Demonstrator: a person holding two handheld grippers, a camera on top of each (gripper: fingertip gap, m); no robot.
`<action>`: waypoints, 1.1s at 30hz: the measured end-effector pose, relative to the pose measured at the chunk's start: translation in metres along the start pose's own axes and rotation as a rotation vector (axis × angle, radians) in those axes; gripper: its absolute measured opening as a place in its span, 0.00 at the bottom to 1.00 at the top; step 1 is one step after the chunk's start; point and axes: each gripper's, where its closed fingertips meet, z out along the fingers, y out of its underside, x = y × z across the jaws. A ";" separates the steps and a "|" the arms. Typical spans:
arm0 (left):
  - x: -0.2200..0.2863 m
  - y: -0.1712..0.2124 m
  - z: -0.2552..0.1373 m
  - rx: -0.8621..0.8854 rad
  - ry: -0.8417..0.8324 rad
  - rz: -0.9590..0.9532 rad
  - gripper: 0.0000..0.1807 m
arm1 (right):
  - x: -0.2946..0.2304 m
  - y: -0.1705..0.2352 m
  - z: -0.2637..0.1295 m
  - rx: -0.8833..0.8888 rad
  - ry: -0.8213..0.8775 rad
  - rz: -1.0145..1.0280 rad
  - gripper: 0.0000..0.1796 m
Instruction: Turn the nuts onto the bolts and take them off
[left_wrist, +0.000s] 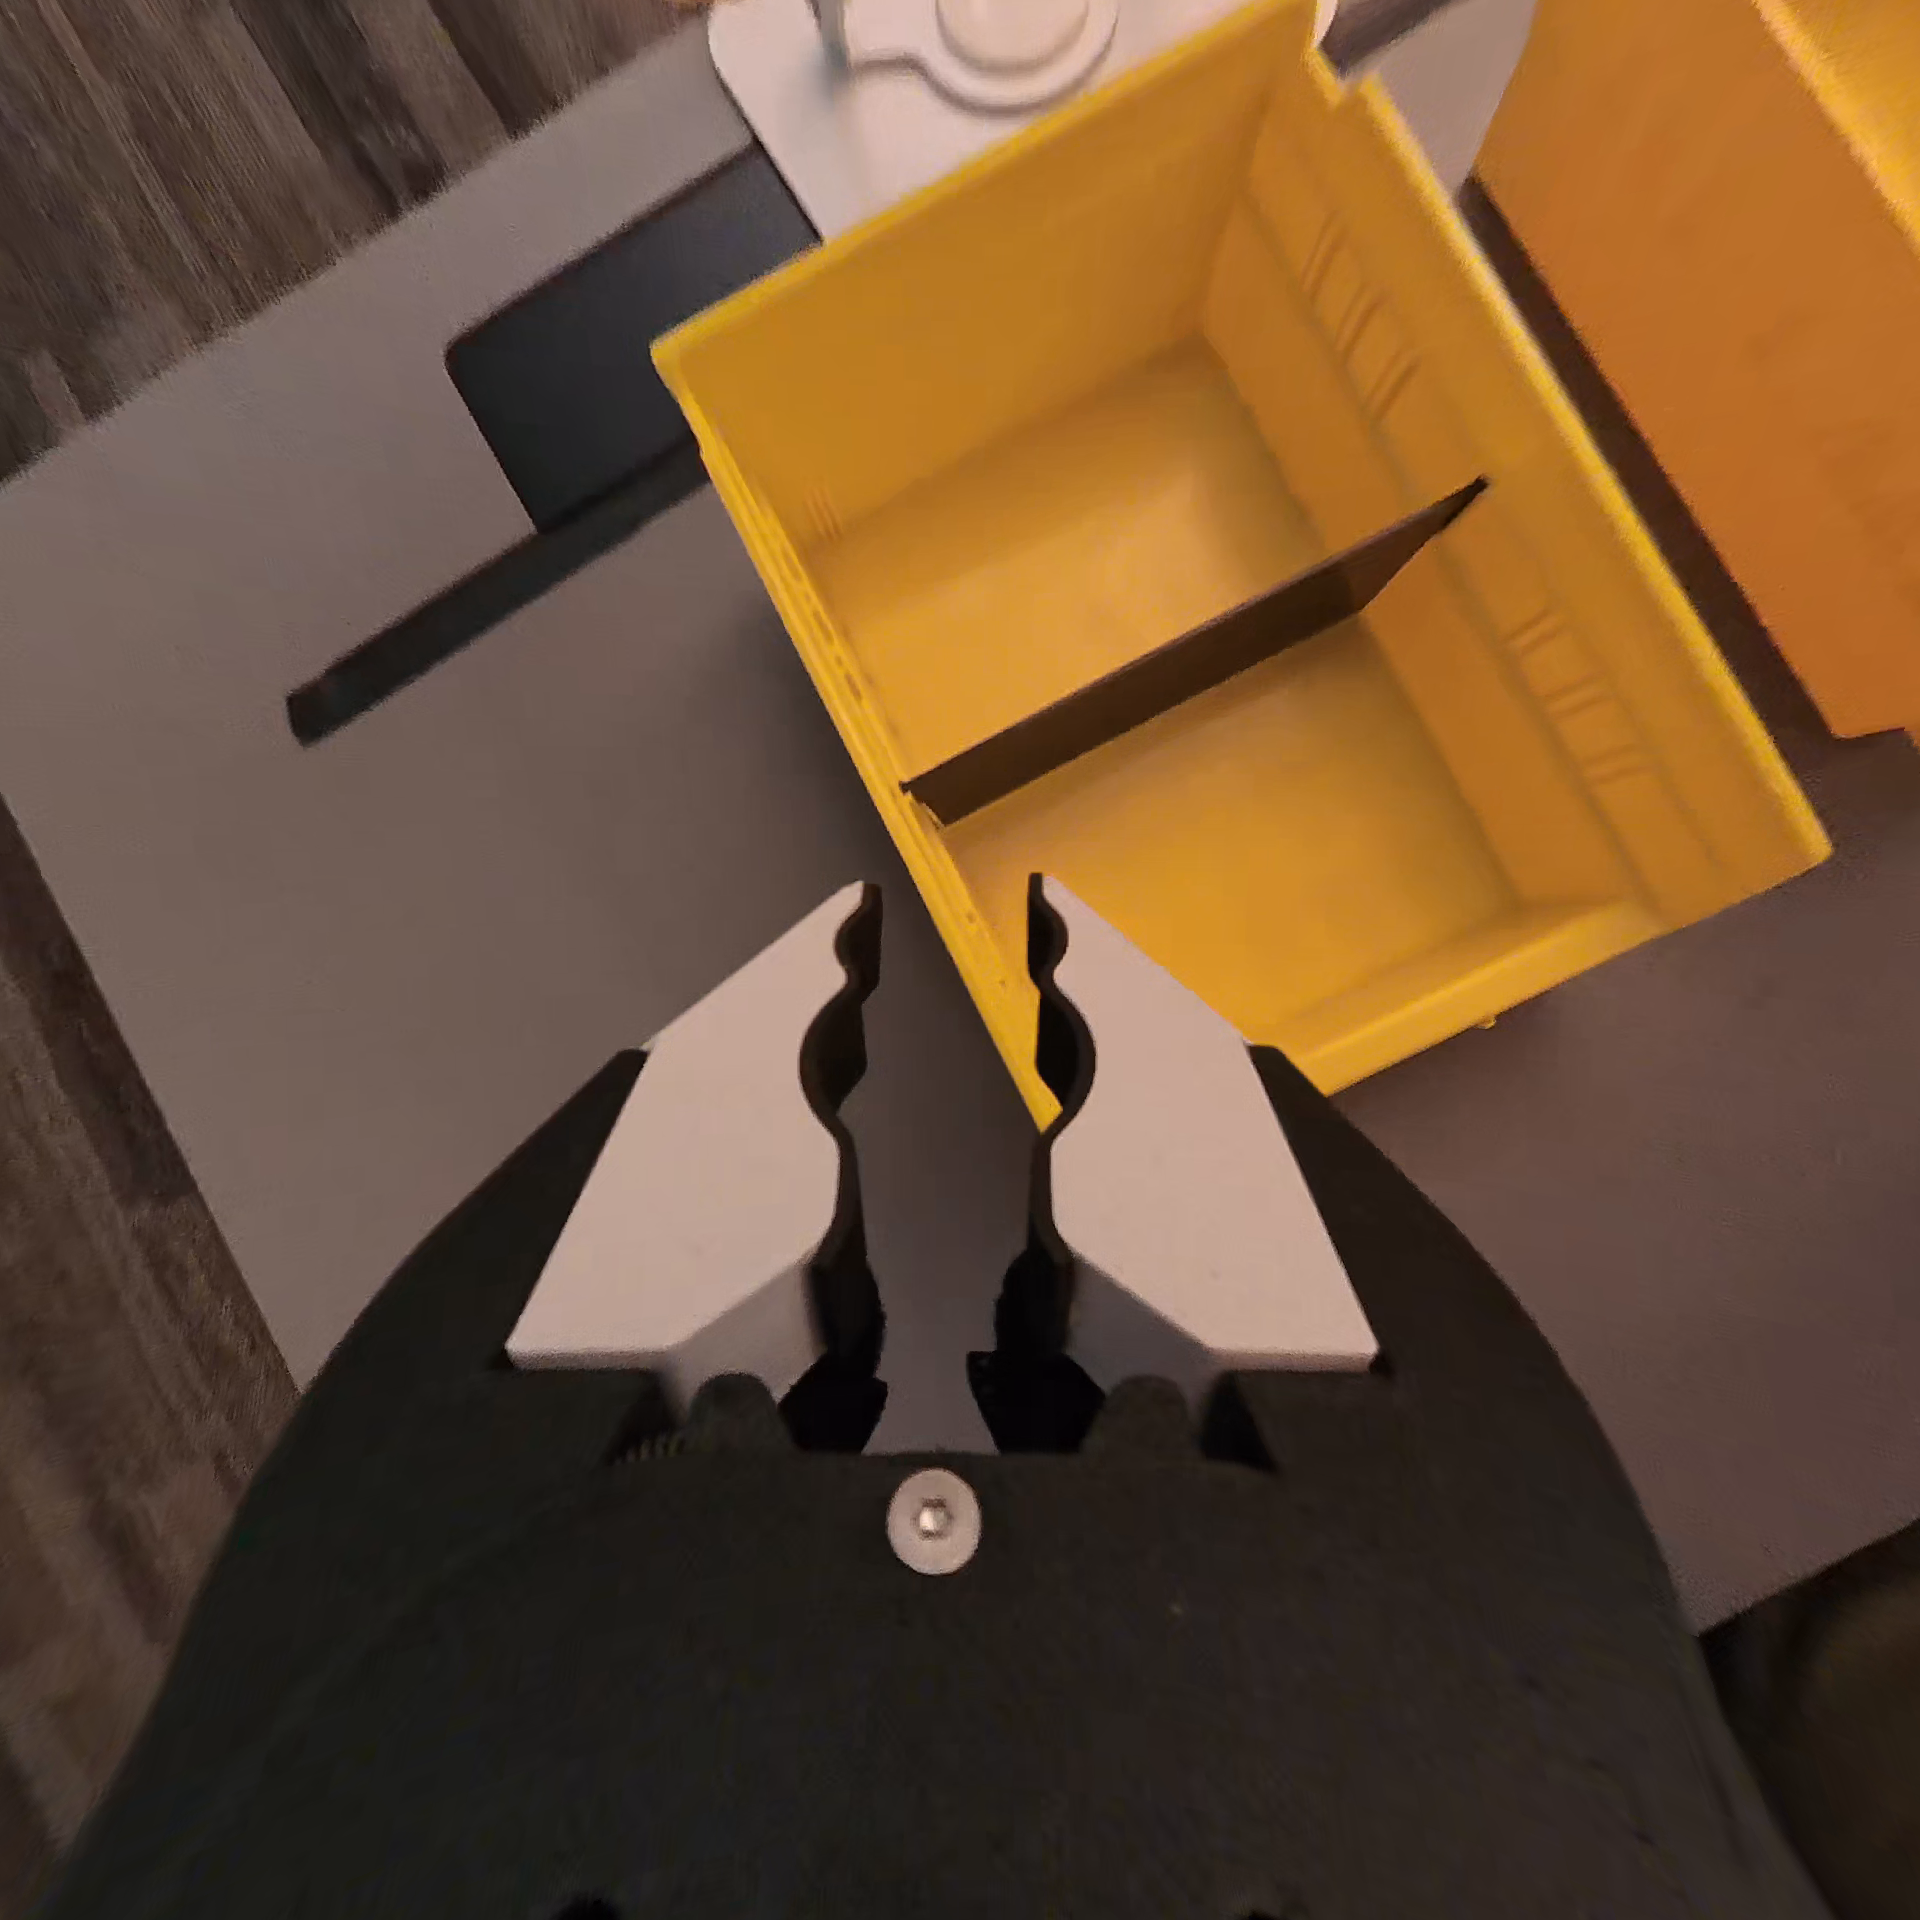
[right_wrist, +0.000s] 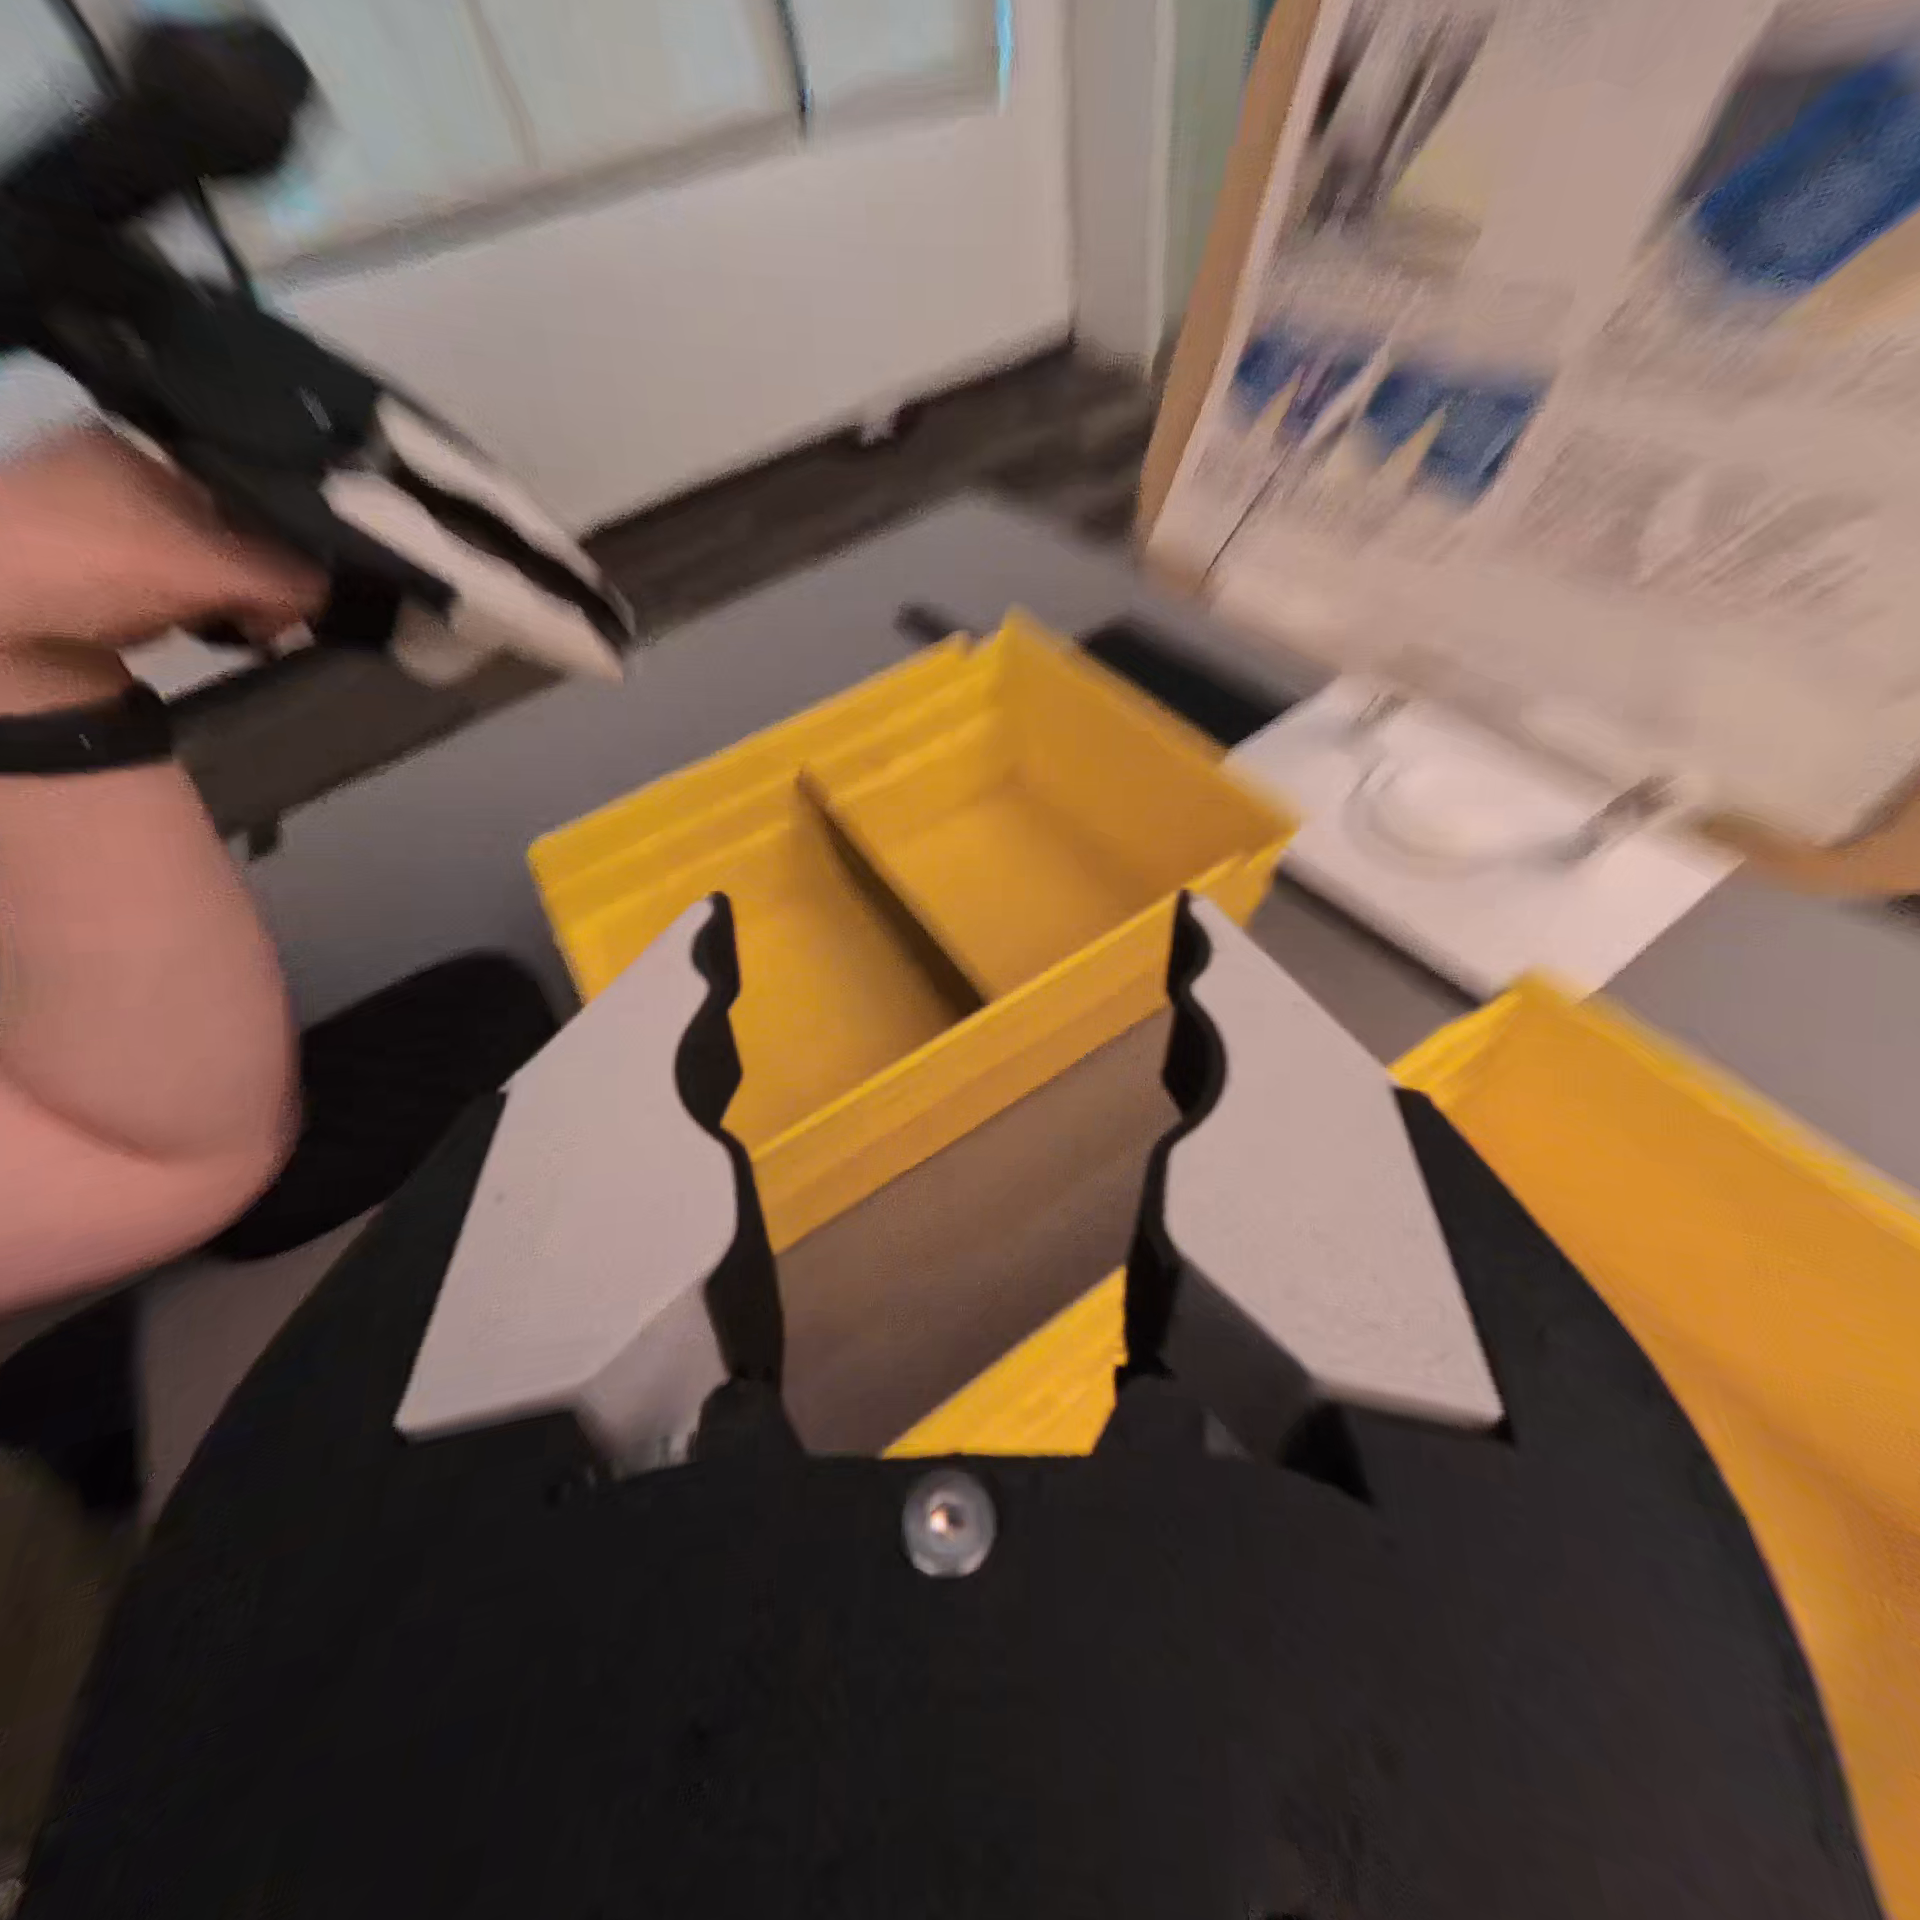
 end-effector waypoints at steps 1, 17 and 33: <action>0.001 -0.003 -0.004 0.024 -0.002 0.005 0.15 | -0.006 0.018 0.022 -0.108 -0.017 0.044 0.47; 0.039 -0.017 -0.020 0.113 0.094 0.126 0.16 | -0.020 0.155 0.114 -0.925 0.144 0.444 0.35; 0.032 -0.019 -0.046 0.230 0.116 0.096 0.12 | 0.018 0.205 0.093 -1.125 0.272 0.520 0.04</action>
